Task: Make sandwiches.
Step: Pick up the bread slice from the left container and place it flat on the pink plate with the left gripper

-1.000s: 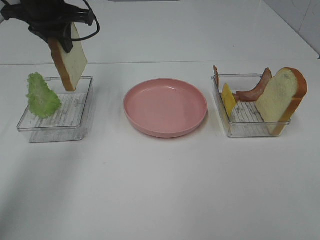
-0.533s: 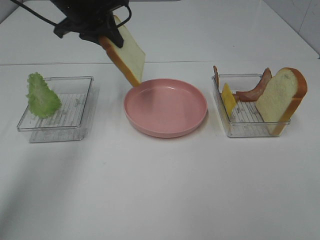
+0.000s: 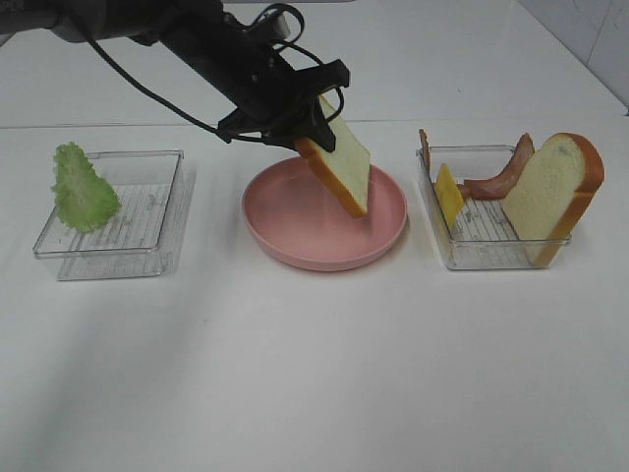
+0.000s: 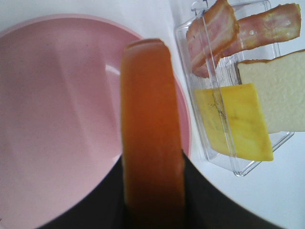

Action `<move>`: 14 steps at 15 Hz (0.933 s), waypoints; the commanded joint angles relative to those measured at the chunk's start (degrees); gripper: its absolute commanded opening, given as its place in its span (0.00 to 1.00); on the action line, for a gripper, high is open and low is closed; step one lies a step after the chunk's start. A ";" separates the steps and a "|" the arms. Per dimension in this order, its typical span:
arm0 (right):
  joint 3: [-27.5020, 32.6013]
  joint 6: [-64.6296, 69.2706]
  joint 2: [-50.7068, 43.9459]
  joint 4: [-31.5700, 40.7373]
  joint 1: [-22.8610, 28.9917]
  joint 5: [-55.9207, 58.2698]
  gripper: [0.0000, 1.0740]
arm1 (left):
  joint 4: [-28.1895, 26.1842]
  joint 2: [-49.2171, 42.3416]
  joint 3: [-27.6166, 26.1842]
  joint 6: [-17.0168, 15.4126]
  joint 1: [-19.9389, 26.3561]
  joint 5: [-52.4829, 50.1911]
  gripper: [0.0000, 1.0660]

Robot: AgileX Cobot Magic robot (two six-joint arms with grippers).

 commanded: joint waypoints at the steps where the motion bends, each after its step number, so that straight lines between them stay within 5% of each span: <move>1: 0.11 -0.57 -1.15 0.00 -0.23 -0.52 0.90 | -0.29 0.97 -0.11 -0.46 -1.89 -3.32 0.00; 9: 0.11 -0.57 -1.15 0.00 -0.23 -0.52 0.90 | 0.17 3.15 -0.11 -2.41 -2.69 -4.93 0.00; 14: 0.11 -0.57 -1.15 0.00 -0.23 -0.52 0.90 | 9.91 3.15 -0.11 -9.80 -2.69 -0.11 0.00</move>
